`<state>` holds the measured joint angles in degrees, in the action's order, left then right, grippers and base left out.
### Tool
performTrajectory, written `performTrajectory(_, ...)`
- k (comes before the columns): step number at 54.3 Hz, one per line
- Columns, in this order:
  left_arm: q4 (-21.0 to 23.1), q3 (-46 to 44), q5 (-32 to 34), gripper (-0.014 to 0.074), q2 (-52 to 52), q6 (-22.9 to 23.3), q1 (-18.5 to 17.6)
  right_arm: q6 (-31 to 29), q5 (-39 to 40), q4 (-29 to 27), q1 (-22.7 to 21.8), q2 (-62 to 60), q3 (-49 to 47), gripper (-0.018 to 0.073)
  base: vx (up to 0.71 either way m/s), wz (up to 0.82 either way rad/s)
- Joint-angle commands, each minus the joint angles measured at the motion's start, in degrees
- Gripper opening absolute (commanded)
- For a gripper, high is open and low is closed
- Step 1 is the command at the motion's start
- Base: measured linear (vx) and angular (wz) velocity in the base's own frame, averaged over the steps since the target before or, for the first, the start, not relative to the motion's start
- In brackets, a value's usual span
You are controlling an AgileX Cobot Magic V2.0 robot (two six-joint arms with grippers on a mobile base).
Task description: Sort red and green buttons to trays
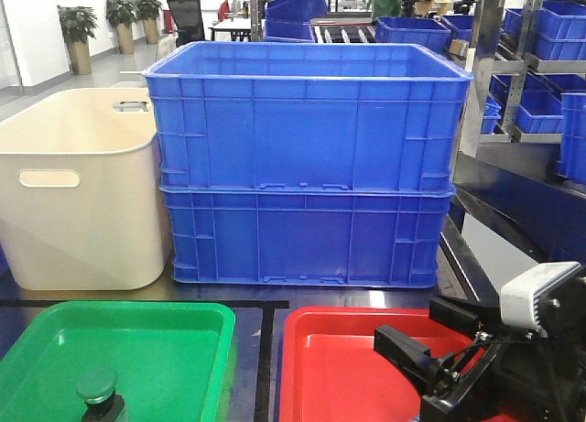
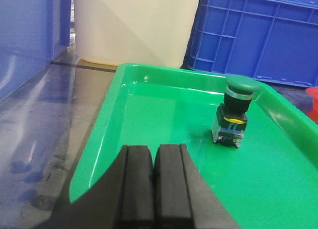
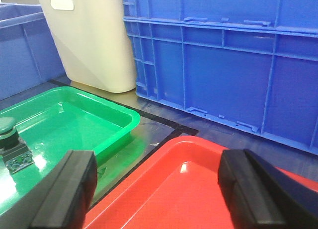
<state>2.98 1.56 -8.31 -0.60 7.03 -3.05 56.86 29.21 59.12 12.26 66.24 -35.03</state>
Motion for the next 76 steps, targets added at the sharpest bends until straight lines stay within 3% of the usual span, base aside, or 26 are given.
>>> performTrajectory(1,0.4,-1.3,4.6,0.0057,-0.3,0.6,0.2,-0.1,2.9,-1.5,-0.3,-1.2,-1.8,0.0547,0.00,0.00)
performTrajectory(22,0.4,-1.3,4.6,0.0057,-0.3,0.6,0.2,0.7,4.1,-2.4,-0.3,-2.0,-1.3,0.0547,0.00,0.00)
performTrajectory(32,0.4,-1.3,4.6,0.0057,-0.3,0.6,0.2,3.3,7.0,-2.9,-0.3,-11.6,2.4,0.0547,0.00,0.00)
performTrajectory(40,0.4,-1.3,4.6,0.0057,-0.3,0.6,0.2,3.3,2.3,-3.5,-0.3,-22.4,6.4,0.0531,0.00,0.00)
performTrajectory(61,0.4,-1.3,4.6,0.0057,-0.3,0.6,0.2,2.6,-15.6,-9.6,-0.3,-47.9,13.4,0.0361,0.00,0.00)
performTrajectory(68,0.4,-1.3,4.6,0.0057,-0.3,0.6,0.2,2.0,-20.2,-11.8,-0.3,-54.3,14.8,0.0250,0.00,0.00)
performTrajectory(76,0.4,-1.3,4.6,0.0057,-0.3,0.6,0.2,-2.0,-26.9,-17.9,-0.3,-60.3,14.9,0.0102,0.00,0.00)
